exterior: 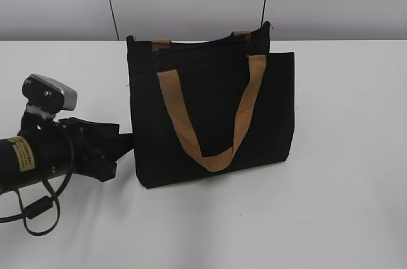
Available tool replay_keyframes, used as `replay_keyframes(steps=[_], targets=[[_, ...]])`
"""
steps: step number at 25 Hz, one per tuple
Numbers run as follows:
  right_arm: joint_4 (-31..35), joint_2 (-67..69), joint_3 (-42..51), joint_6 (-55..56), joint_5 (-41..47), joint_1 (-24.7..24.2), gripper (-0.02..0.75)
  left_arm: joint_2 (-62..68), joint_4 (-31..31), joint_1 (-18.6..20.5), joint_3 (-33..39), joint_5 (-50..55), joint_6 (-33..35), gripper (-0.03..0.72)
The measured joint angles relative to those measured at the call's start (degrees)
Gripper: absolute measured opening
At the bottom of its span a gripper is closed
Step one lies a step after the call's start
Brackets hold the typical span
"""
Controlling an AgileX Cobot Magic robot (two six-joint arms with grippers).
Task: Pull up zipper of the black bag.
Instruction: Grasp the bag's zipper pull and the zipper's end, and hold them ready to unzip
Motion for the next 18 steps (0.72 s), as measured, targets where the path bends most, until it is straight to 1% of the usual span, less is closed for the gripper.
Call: replay_keyframes(steps=[3,4,6,9,14,18], targets=[[0.0,0.0,0.0,0.0,0.0,0.0,0.411,4.5,1.2,0.0,-1.0,-4.2,0.8,0.400],[0.0,0.0,0.0,0.0,0.0,0.0,0.411,5.6,1.3,0.0,-1.4,-5.8,1.4,0.422],[0.0,0.0,0.0,0.0,0.0,0.0,0.411,7.3,1.1,0.0,-2.5,-7.7,2.2,0.435],[0.0,0.0,0.0,0.0,0.0,0.0,0.411,9.0,1.0,0.0,-4.2,-8.9,2.6,0.424],[0.0,0.0,0.0,0.0,0.0,0.0,0.411,10.8,1.2,0.0,-7.3,-9.3,2.6,0.384],[0.0,0.0,0.0,0.0,0.0,0.0,0.411,12.5,1.3,0.0,-8.2,-9.5,2.7,0.361]])
